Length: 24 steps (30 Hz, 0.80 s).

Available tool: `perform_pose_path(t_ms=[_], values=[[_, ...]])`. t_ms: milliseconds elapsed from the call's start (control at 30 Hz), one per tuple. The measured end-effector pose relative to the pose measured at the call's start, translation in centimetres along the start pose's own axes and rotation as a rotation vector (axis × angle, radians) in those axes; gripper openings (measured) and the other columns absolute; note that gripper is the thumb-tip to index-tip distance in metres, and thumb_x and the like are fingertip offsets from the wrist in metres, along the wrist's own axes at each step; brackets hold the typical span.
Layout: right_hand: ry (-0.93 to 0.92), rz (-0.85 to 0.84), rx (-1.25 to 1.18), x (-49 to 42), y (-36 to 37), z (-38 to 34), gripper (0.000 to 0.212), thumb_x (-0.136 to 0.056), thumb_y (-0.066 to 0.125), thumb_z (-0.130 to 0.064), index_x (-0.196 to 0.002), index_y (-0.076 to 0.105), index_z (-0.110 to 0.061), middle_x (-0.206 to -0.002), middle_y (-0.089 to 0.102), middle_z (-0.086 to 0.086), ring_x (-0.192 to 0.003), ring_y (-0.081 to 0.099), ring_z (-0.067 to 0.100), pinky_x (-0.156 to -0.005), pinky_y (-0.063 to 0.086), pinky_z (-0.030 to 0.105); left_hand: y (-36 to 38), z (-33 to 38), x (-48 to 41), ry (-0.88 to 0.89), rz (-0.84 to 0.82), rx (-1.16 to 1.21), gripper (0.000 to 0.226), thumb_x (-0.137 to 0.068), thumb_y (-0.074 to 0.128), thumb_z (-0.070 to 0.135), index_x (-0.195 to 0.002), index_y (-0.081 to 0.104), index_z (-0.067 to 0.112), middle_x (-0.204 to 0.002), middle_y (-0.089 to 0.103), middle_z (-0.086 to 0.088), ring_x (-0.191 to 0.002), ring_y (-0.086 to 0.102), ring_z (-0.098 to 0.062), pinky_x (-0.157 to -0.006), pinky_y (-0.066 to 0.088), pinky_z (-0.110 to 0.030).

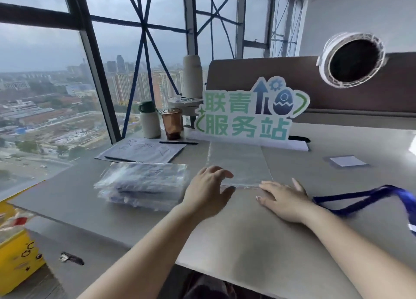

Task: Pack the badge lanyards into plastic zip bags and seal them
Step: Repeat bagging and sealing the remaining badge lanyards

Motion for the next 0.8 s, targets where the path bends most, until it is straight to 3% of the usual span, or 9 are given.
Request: perform_pose_path(t_ms=[200,400,567,633,667,733,800], values=[[0.104,0.077,-0.053,5.4,-1.5,8.0,0.047,-0.094,0.036,-0.054,-0.135,0.041,-0.032,-0.148,0.033,-0.019,-0.137,0.030,0.001,-0.117,-0.010,0.041,6.2,5.7,-2.7,0.110,-0.145,0.039,0.039,-0.089,0.055,0.039,-0.127,0.055,0.029,-0.135,0.051,0.009,-0.125,0.043,-0.018,-0.102,0.036,-0.031],[0.196,0.209,-0.114,8.7,-2.5,13.2,0.030,-0.097,0.040,-0.044,-0.120,0.055,-0.033,-0.137,0.049,-0.019,-0.131,0.039,0.008,-0.118,-0.004,0.037,10.8,11.2,-5.2,0.196,-0.215,0.114,0.028,-0.084,0.061,0.043,-0.111,0.065,0.034,-0.122,0.060,0.011,-0.115,0.052,-0.018,-0.095,0.042,-0.028],[0.182,0.400,-0.139,9.2,-2.1,14.6,0.025,-0.095,0.047,-0.037,-0.116,0.060,-0.032,-0.132,0.053,-0.020,-0.123,0.047,0.005,-0.112,0.003,0.030,12.3,13.7,-6.4,0.232,-0.115,0.029,0.021,-0.090,0.050,0.041,-0.101,0.068,0.037,-0.110,0.061,0.014,-0.108,0.053,-0.012,-0.078,0.048,-0.026],[0.148,0.491,-0.137,9.1,-2.3,14.9,0.023,-0.091,0.055,-0.033,-0.113,0.064,-0.029,-0.129,0.056,-0.018,-0.122,0.049,0.007,-0.112,0.011,0.035,12.1,13.8,-6.4,0.235,-0.072,0.006,0.021,-0.091,0.049,0.040,-0.100,0.067,0.036,-0.108,0.061,0.013,-0.105,0.054,-0.012,-0.073,0.047,-0.027],[0.130,0.552,-0.151,9.1,-2.4,15.0,0.020,-0.088,0.060,-0.029,-0.107,0.067,-0.026,-0.121,0.061,-0.015,-0.115,0.055,0.012,-0.110,0.022,0.038,12.2,13.9,-6.4,0.217,-0.065,0.022,0.020,-0.091,0.050,0.039,-0.100,0.067,0.036,-0.106,0.061,0.013,-0.103,0.055,-0.012,-0.071,0.046,-0.027],[0.101,0.688,-0.209,9.3,-2.5,15.2,0.011,-0.081,0.068,-0.022,-0.091,0.069,-0.020,-0.095,0.066,-0.011,-0.089,0.062,0.020,-0.089,0.044,0.038,12.4,13.6,-6.3,0.119,-0.064,0.111,0.015,-0.089,0.053,0.037,-0.093,0.067,0.037,-0.101,0.062,0.013,-0.096,0.058,-0.012,-0.069,0.044,-0.025],[0.126,0.790,-0.268,9.5,-2.4,15.1,0.007,-0.078,0.071,-0.016,-0.083,0.066,-0.016,-0.081,0.060,-0.012,-0.075,0.059,0.018,-0.073,0.046,0.031,12.5,13.4,-6.2,0.033,-0.049,0.215,0.010,-0.087,0.057,0.035,-0.084,0.066,0.037,-0.097,0.063,0.014,-0.090,0.060,-0.011,-0.068,0.046,-0.025]])
Point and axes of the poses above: each hand's wrist, its own x-axis away from the middle knuckle, its own y-axis out of the palm, z = x × y, the point moved 2 cm from there along -x, towards the middle knuckle
